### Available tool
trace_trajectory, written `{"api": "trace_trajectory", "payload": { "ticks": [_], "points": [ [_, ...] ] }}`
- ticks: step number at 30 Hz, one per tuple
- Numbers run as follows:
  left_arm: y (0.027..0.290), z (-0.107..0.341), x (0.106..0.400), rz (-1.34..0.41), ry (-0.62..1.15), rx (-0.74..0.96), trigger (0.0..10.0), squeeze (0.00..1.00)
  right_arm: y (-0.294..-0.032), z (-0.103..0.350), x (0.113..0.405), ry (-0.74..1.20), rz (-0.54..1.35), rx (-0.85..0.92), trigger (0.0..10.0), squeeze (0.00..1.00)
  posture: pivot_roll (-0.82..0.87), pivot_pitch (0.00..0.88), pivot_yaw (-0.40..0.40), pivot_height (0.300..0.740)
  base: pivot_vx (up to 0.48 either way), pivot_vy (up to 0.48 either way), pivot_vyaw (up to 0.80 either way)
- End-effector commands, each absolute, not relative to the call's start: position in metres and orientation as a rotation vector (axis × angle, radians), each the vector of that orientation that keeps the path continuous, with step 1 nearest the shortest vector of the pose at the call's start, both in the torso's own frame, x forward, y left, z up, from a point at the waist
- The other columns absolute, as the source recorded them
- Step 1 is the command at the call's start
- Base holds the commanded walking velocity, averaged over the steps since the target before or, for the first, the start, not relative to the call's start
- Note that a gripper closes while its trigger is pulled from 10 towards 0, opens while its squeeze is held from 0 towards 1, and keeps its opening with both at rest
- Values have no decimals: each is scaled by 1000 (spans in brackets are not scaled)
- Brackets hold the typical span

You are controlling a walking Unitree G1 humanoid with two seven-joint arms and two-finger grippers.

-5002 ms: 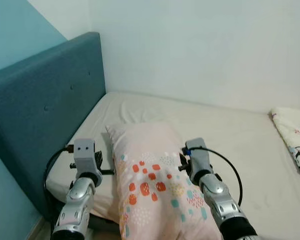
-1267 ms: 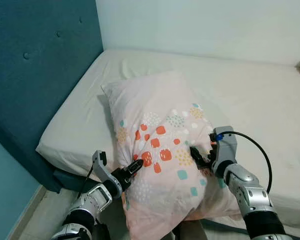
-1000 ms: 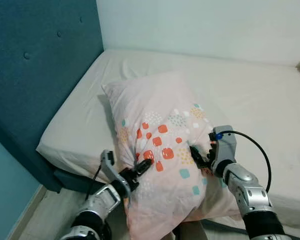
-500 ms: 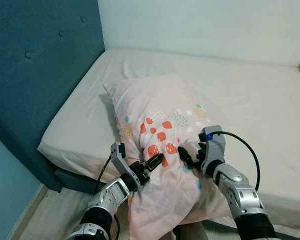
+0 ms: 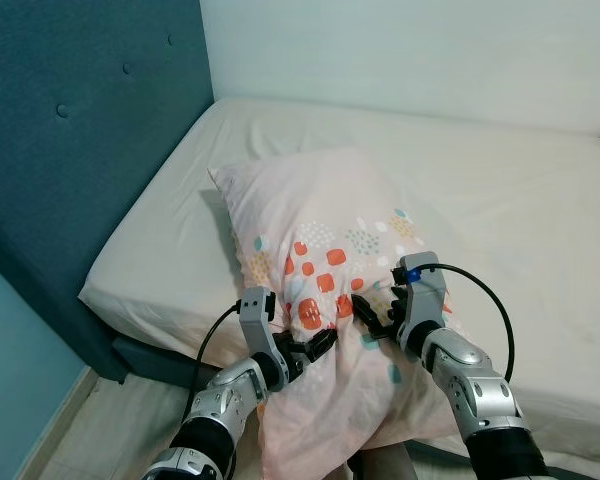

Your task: Clean up the room

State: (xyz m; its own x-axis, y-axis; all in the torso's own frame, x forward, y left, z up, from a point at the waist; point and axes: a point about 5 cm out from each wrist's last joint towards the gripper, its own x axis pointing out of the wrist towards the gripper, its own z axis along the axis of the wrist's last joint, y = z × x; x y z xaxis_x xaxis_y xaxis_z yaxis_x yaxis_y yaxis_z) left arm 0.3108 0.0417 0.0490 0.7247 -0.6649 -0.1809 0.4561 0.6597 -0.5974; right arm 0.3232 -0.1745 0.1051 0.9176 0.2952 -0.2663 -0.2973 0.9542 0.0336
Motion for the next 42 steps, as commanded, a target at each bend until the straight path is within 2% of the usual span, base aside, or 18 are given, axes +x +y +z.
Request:
{"api": "trace_trajectory", "payload": {
  "ticks": [1,3,4,5,6,27,34,36,39,40,41,42],
  "points": [
    [4,62,309,-755,428,-554,0,1000,-168,98,321,311,331,7,10000,1000,-68,149,-4,580,0,0,0],
    [5,62,310,-753,426,-556,0,1000,-168,98,321,310,326,2,10000,1000,-68,148,-4,580,0,0,0],
    [6,63,310,-750,424,-559,0,847,-169,98,321,310,320,-4,10000,714,-68,149,-3,580,0,0,0],
    [7,63,311,-748,423,-562,0,63,-170,98,321,310,315,-9,10000,0,-68,149,-2,580,0,0,0],
    [7,63,311,-746,423,-568,0,0,-171,98,321,310,310,-11,10000,0,-68,147,-1,580,0,0,0],
    [12,61,311,-744,412,-616,0,0,-173,99,323,301,287,-9,10000,0,-64,141,4,580,0,0,0],
    [29,67,321,-661,353,-618,0,0,-179,116,330,184,232,24,10000,0,-61,130,4,580,0,0,0],
    [53,78,338,-562,284,-592,0,0,-190,132,336,84,160,36,10000,0,-58,113,5,580,0,0,0],
    [66,85,346,-522,244,-562,0,0,-196,138,338,49,124,34,10000,0,-58,113,5,580,0,0,0],
    [98,107,362,-440,143,-523,0,0,-207,146,341,-5,68,32,10000,0,-52,103,6,580,0,0,0],
    [98,107,362,-440,143,-523,0,0,-207,146,341,-5,68,32,10000,0,-52,103,6,580,0,0,0],
    [125,128,374,-378,53,-512,0,0,-214,152,342,-35,33,31,10000,0,-48,98,7,580,0,0,0]
  ]
}}
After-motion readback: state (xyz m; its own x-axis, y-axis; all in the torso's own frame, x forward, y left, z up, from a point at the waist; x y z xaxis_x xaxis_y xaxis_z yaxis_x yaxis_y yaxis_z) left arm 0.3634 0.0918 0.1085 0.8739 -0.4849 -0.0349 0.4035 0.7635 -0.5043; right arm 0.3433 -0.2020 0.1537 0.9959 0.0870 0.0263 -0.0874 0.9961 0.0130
